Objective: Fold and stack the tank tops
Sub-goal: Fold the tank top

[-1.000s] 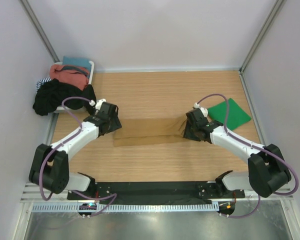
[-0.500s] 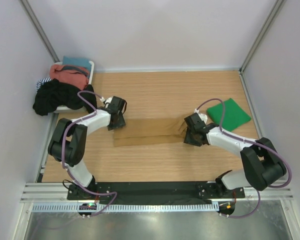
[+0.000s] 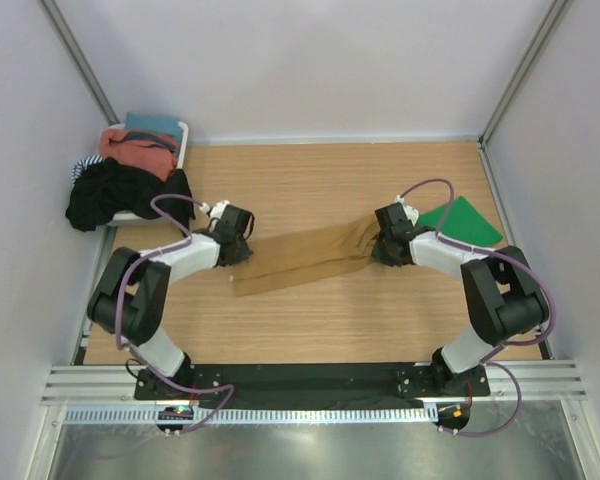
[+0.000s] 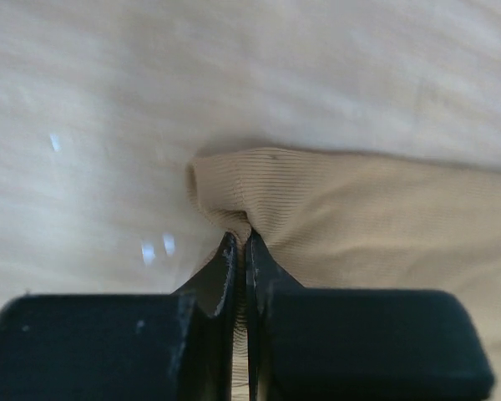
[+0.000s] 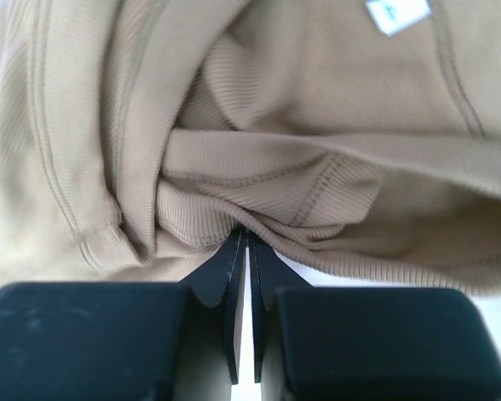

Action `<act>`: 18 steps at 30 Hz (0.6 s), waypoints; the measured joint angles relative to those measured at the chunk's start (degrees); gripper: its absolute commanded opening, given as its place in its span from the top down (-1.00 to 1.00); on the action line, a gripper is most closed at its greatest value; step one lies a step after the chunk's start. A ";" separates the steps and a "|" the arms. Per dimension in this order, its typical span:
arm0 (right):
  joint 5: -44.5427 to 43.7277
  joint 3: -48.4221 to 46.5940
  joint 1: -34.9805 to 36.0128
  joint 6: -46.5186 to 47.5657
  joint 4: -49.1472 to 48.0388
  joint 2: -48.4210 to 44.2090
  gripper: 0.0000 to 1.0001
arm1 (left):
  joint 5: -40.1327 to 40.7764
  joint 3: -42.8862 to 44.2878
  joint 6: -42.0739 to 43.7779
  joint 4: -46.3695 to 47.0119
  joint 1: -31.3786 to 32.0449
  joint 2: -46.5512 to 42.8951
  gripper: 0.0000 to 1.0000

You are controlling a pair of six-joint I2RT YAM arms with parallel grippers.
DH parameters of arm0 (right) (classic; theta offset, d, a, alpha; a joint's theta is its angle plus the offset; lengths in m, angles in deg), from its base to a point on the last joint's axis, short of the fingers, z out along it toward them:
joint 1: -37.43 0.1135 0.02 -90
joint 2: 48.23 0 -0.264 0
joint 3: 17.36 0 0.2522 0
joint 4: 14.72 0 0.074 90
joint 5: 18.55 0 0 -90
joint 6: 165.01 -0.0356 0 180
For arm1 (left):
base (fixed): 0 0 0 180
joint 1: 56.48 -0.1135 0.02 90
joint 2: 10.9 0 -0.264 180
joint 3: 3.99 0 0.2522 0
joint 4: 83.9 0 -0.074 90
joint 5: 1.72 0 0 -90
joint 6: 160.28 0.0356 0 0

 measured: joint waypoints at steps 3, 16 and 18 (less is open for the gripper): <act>1.44 -4.17 -2.78 0.81 -0.13 3.87 0.78 | -0.46 -6.14 -2.21 0.83 3.45 -5.60 1.00; 5.35 -37.81 -4.26 3.32 6.12 28.81 0.67 | 6.21 -17.29 -23.50 4.63 36.35 -14.40 1.00; 6.32 -42.10 -4.26 3.30 6.54 31.74 0.54 | 8.20 -17.35 -28.70 6.38 41.92 -13.18 0.96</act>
